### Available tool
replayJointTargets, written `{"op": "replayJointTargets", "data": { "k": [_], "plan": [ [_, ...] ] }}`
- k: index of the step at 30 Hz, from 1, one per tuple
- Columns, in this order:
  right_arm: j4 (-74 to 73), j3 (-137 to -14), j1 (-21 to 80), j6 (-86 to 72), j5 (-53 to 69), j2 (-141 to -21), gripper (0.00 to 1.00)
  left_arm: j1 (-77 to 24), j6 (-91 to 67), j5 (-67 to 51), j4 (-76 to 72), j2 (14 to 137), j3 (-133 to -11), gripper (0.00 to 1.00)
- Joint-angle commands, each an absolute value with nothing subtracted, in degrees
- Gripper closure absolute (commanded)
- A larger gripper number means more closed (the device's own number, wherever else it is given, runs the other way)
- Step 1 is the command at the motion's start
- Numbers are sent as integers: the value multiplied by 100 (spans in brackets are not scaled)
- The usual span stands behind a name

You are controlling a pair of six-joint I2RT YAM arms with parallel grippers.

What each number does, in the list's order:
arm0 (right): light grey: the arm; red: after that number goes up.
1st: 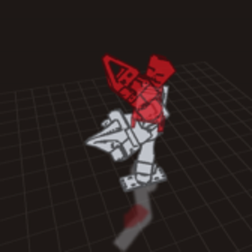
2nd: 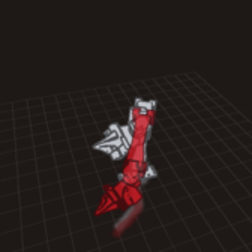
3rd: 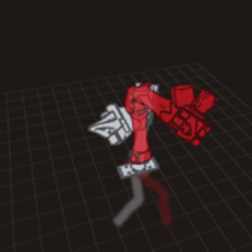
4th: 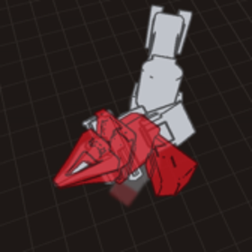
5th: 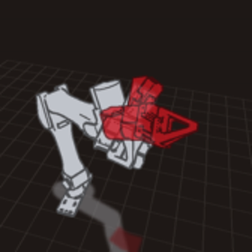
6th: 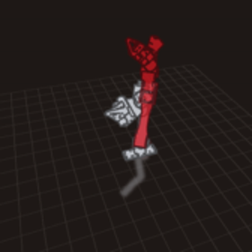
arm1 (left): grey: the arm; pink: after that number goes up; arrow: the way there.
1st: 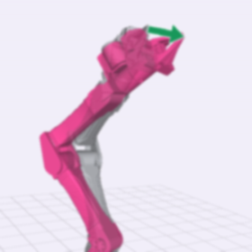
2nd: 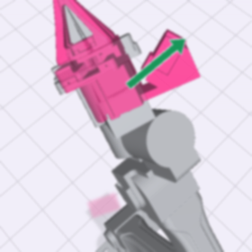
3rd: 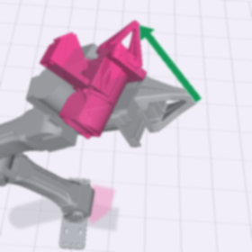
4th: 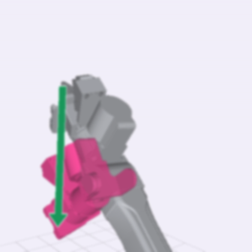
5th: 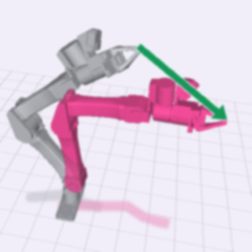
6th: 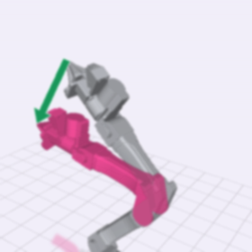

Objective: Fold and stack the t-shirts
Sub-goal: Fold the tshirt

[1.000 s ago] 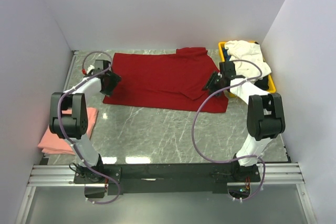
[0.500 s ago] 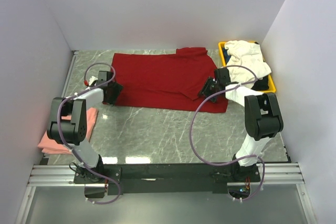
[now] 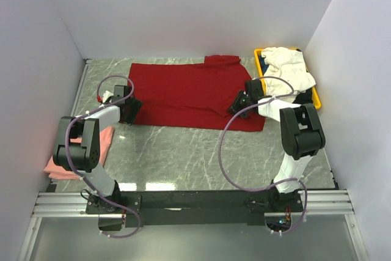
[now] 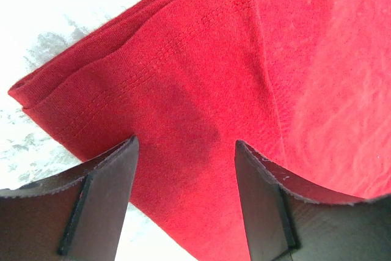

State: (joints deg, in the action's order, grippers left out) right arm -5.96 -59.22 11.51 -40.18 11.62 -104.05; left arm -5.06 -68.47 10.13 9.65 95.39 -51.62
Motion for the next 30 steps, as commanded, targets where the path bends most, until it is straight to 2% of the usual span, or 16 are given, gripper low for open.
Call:
{"op": "replayJointTargets", "data": {
  "k": [1, 6, 9, 18, 19, 22, 26, 28, 30],
  "plan": [
    [-492, -6327, 1222, -4078, 1107, -10564, 65, -501, -6803, 1169, 1239, 9431, -4992, 30],
    [-641, -6854, 1239, -4113, 1151, -10757, 84, -501, -6750, 1152, 1283, 9369, -5027, 30],
    [-791, -7249, 1283, -4105, 1134, -10916, 89, -501, -6724, 1151, 1309, 9325, -5062, 30],
    [-1221, -8638, 1388, -4043, 1344, -11820, 89, -510, -6566, 1046, 1380, 9273, -5176, 30],
    [-1283, -8761, 1397, -3973, 1380, -11891, 88, -501, -6548, 1046, 1389, 9272, -5185, 30],
    [-1458, -9175, 1441, -3771, 1511, -12093, 76, -501, -6504, 1020, 1371, 9255, -5203, 30],
    [-1696, -9291, 1459, -3542, 1433, -11946, 53, -510, -6486, 949, 1327, 9194, -5186, 30],
    [-1661, -9150, 1468, -3481, 1310, -11761, 49, -501, -6486, 923, 1336, 9167, -5203, 30],
    [-1661, -8930, 1459, -3445, 1179, -11497, 48, -501, -6486, 905, 1362, 9123, -5247, 30]
  ]
}}
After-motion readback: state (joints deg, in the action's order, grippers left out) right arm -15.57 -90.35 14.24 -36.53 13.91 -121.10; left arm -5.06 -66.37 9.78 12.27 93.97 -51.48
